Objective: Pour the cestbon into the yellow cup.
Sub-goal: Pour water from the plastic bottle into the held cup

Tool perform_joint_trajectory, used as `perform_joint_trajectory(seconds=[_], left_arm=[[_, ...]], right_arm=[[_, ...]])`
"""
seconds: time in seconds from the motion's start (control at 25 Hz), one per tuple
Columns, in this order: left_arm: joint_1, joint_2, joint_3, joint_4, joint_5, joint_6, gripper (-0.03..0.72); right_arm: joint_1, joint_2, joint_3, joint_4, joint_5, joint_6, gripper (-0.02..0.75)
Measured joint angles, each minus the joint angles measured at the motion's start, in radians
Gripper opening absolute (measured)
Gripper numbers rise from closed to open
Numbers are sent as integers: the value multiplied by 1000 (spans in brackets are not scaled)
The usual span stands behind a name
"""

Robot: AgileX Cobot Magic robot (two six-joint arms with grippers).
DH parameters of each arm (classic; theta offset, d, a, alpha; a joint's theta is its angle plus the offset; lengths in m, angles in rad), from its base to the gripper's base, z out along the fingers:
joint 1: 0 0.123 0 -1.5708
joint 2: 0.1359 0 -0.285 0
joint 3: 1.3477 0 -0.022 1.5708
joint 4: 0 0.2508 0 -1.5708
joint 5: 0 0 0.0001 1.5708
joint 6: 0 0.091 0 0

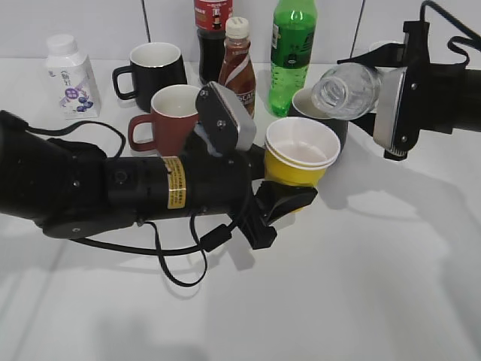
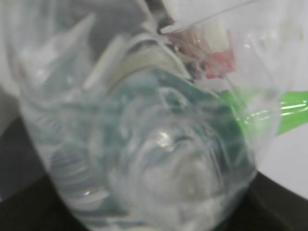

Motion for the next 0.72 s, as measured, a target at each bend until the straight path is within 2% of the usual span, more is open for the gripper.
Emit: perform_joint_trajectory(seconds=[0.72], left_arm=[[0,0,0,40,15,0,401]], right_arm=[[0,0,0,-2,12,-204,477]])
